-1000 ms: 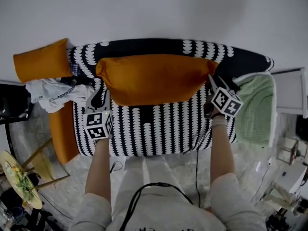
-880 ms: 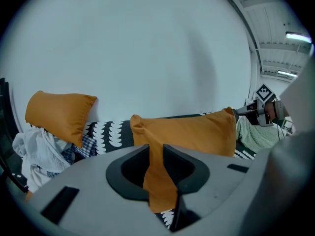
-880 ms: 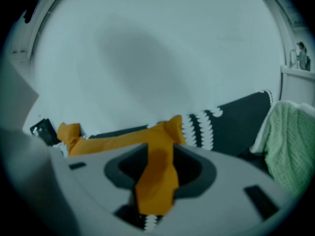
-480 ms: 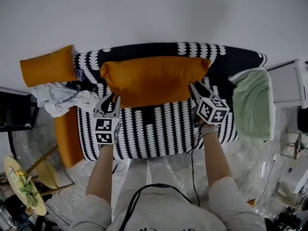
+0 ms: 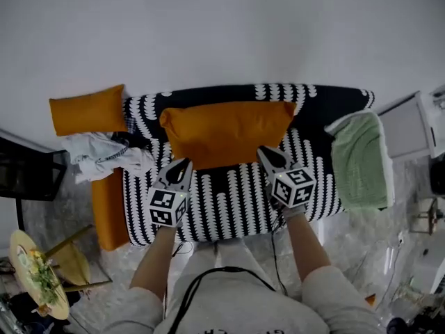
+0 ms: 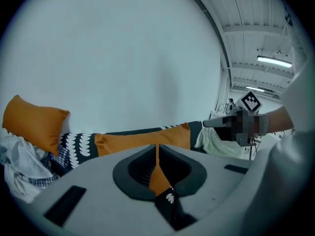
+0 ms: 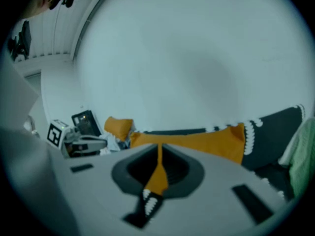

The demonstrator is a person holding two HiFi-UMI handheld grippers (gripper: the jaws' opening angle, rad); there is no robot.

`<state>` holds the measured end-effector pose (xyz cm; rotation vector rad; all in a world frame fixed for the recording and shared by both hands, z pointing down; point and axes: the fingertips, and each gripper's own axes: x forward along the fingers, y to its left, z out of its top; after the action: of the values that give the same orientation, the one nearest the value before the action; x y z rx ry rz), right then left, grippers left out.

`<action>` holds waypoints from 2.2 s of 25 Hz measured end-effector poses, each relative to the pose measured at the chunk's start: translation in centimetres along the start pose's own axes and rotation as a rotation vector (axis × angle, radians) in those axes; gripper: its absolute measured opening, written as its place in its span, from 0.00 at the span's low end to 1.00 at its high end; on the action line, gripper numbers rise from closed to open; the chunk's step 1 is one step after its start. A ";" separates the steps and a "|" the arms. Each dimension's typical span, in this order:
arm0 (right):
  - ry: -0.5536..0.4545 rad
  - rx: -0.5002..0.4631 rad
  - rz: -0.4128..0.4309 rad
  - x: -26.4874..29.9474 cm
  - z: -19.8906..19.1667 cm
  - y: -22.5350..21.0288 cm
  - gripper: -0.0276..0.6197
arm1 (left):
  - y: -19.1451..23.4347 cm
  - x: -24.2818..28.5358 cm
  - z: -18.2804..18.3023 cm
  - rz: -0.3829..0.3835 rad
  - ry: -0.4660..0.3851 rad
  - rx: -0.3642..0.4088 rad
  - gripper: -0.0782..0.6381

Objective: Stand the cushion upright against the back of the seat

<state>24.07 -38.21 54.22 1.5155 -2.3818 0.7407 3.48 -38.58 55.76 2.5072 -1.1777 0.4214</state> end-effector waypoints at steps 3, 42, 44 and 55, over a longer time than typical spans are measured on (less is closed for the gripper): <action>-0.007 -0.006 0.048 -1.3 0.4 2.5 0.10 | -1.2 -1.5 0.7 -0.050 -0.004 -0.020 0.14; -0.057 -0.041 0.312 -13.2 2.0 15.2 0.09 | -10.5 -12.9 7.5 -0.284 -0.225 -0.123 0.14; -0.059 -0.035 0.311 -13.3 1.7 15.3 0.09 | -10.4 -13.2 7.2 -0.285 -0.216 -0.117 0.14; -0.047 -0.007 0.311 -14.3 0.0 15.5 0.09 | -10.4 -13.7 6.0 -0.299 -0.189 -0.133 0.14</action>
<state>16.53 -21.77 43.30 1.1838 -2.6874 0.7647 3.90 -25.57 43.03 2.5915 -0.8392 0.0284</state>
